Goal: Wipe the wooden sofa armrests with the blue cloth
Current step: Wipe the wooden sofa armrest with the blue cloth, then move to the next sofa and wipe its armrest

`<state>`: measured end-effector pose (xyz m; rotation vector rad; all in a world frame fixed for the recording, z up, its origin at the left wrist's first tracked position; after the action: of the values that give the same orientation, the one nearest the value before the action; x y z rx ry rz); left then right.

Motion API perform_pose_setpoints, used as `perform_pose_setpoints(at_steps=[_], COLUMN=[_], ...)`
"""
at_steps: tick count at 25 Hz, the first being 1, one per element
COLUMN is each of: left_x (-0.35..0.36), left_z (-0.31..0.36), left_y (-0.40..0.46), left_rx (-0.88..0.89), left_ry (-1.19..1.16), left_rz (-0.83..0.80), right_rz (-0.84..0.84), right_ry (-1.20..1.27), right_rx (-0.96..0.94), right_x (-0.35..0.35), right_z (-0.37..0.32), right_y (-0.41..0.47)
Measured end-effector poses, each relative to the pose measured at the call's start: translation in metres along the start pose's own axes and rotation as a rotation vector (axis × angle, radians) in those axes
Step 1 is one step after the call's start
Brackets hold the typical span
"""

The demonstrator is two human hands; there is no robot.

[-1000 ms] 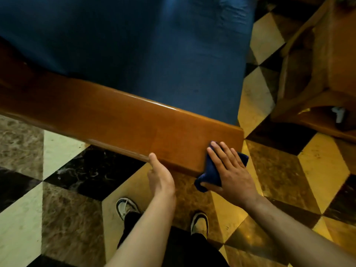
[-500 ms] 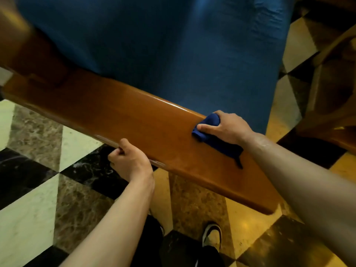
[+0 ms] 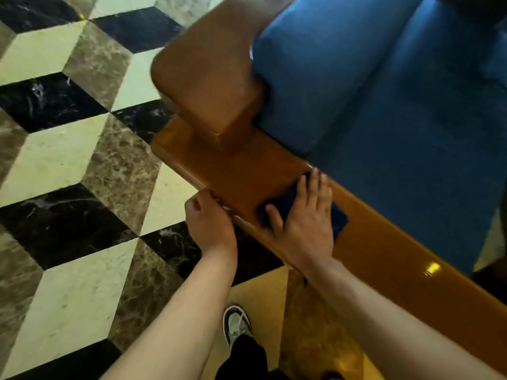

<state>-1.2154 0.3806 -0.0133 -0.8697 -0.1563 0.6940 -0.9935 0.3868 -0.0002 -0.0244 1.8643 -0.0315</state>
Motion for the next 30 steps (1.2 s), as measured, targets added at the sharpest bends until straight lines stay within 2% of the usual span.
perform_pose_setpoints(at_steps=[3, 5, 8, 11, 13, 16, 18, 21, 22, 23, 26, 30], left_x=[-0.005, -0.008, -0.015, -0.020, -0.023, -0.027, -0.025, -0.006, 0.001, 0.006, 0.025, 0.046], left_z=[0.032, 0.047, 0.055, 0.054, 0.063, 0.105, 0.138, 0.186, 0.206, 0.226, 0.303, 0.415], left_y=[0.025, 0.044, 0.073, 0.093, 0.109, 0.157, 0.180, 0.190, 0.190, 0.192, 0.202, 0.226], left_rx=[-0.001, -0.027, -0.109, -0.173, -0.145, -0.075, -0.107, -0.256, -0.287, -0.298, -0.177, -0.076], left_ry=[-0.035, -0.066, -0.111, -0.103, -0.088, -0.073, 0.003, 0.055, 0.055, 0.059, 0.062, 0.102], left_rz=[-0.015, -0.055, -0.100, -0.134, -0.139, -0.106, -0.126, -0.245, -0.293, -0.333, -0.410, -0.490], right_rz=[-0.140, -0.115, -0.038, -0.004, 0.014, 0.084, 0.037, -0.037, -0.025, -0.008, 0.022, -0.070], right_ry=[-0.098, -0.201, -0.297, -0.367, -0.272, -0.039, 0.184, 0.832, 0.958, 1.025, 1.158, 1.185], right_rx=[-0.340, -0.456, -0.495, -0.797, -0.893, -0.805, -0.626, 0.121, 0.273, 0.323, 0.280, 0.244], right_x=[0.038, 0.047, 0.047, 0.061, 0.069, 0.070, 0.077, 0.073, 0.065, 0.053, 0.016, -0.018], right_z=[-0.092, -0.124, -0.131, -0.169, -0.209, -0.256, -0.268, -0.262, -0.271, -0.283, -0.317, -0.363], right_y=[0.028, 0.046, 0.042, 0.024, 0.056, 0.136, 0.181, 0.238, 0.255, 0.273, 0.327, 0.410])
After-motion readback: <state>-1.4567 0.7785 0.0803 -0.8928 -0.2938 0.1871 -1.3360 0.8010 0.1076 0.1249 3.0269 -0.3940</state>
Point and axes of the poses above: each hand's wrist, its own y-axis towards the middle knuckle, its own x-axis out of the palm, z = x × y, the point moved 10 cm from there along y, towards the middle knuckle, and after that the axes turned 12 degrees about -x, right-handed, at the moved point
